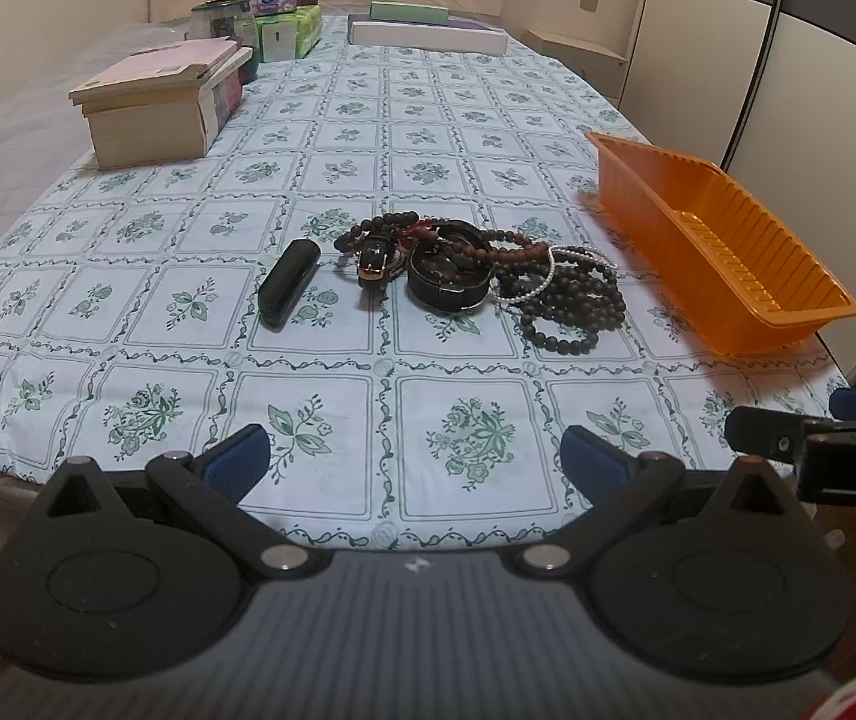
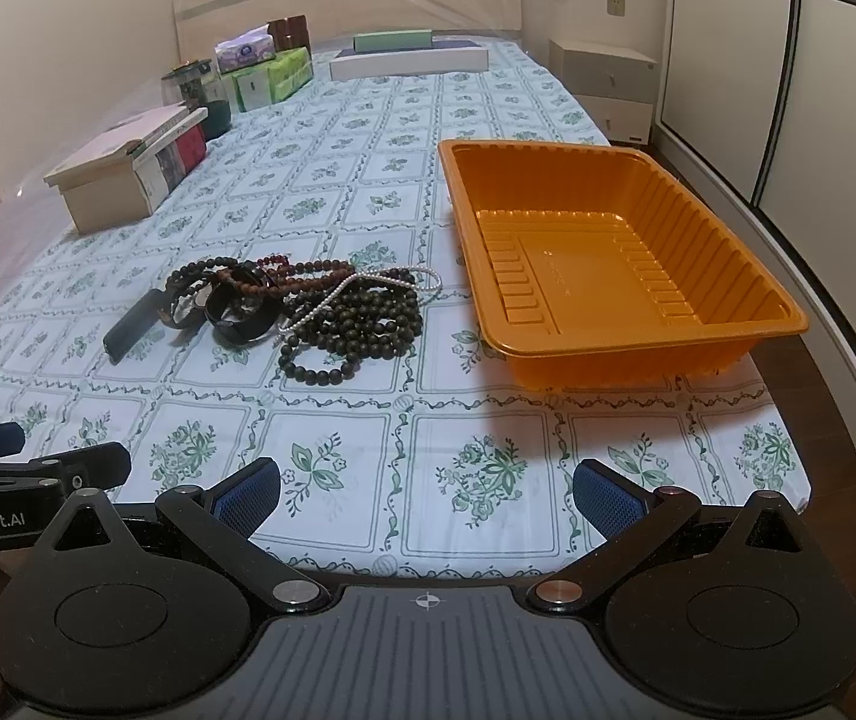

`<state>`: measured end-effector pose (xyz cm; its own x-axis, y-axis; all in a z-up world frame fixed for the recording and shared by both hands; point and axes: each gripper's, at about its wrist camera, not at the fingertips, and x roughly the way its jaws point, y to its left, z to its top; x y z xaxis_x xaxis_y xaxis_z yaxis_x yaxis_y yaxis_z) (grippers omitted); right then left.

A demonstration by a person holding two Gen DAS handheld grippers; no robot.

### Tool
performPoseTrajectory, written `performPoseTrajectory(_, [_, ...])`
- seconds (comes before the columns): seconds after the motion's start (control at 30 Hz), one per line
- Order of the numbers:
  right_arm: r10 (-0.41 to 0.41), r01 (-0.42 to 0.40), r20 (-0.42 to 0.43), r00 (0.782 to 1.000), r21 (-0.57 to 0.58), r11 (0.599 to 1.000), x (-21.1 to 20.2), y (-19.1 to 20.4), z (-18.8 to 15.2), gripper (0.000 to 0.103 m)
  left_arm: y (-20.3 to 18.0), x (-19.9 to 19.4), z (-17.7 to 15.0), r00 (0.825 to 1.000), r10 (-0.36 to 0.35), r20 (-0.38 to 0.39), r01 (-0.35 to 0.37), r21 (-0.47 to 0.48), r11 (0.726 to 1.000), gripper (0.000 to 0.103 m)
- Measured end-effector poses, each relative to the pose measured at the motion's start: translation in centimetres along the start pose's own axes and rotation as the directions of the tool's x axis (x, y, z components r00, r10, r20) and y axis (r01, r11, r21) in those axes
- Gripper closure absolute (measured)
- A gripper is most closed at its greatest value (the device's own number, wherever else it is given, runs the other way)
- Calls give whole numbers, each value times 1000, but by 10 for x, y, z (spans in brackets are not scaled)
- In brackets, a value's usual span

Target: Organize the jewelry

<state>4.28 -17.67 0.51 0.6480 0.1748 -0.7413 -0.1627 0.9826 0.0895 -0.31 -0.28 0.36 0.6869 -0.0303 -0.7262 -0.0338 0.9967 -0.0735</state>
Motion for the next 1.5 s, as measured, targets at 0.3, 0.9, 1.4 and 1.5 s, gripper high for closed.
performPoseTrajectory(0.3, [0, 0, 2, 1000, 2, 1000, -1, 0, 3, 0, -1, 0, 1, 1000, -2, 2, 2, 5, 1000, 1])
performPoseTrajectory(0.9, [3, -3, 2, 1000, 16, 1000, -1, -3, 5, 0, -3, 0, 3, 1000, -8, -1, 8, 5, 1000, 1])
performPoseTrajectory(1.4, [-48, 9, 182, 982, 211, 977, -27, -69, 13, 0, 14, 17, 12, 988, -152, -35, 147, -130, 981, 1])
performPoseTrajectory(1.5, [-111, 44, 254, 961, 255, 966, -34, -104, 23, 0, 16, 20, 16, 985, -171, -23, 166, -156, 974, 1])
